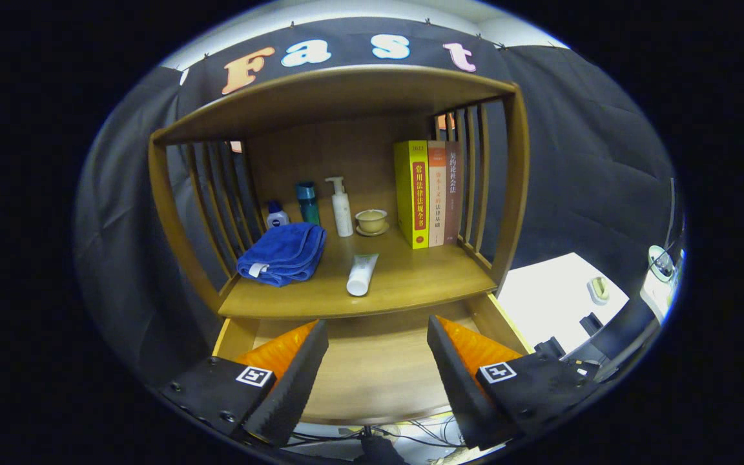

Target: Pull open the drawer, take out the items inside it, and place them on the countertop above the cabinet.

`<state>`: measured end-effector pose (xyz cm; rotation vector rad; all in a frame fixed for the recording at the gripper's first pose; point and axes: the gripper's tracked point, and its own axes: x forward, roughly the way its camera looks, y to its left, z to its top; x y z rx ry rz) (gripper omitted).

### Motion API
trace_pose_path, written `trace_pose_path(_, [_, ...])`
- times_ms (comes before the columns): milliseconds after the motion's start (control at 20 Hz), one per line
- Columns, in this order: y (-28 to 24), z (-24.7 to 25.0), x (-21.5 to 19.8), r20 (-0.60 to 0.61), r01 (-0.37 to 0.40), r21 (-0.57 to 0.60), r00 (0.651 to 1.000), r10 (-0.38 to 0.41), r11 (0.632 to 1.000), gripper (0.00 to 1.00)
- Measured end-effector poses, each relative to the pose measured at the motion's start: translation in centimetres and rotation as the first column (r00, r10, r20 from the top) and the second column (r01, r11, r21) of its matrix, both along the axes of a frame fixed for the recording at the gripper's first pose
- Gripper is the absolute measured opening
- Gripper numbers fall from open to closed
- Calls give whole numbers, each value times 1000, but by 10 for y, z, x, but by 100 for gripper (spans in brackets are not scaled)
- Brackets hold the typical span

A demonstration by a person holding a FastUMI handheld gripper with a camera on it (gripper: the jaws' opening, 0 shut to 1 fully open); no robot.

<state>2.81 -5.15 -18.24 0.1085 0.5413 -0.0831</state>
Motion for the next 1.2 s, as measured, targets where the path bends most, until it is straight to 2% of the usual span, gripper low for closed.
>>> trace_pose_path(250, [-13, 10, -49, 136, 47, -36, 990, -41, 998, 99])
trace_pose_path(400, [-15, -13, -84, 153, 51, -55, 987, -42, 997, 100])
trace_pose_path(600, [-10, -45, -117, 177, 59, -25, 983, -54, 998, 100])
trace_pose_path(950, [14, -108, -138, 143, -5, -64, 990, 14, 998, 100])
trace_pose_path(1200, [24, -128, -134, 144, -33, -71, 989, 43, 997, 100])
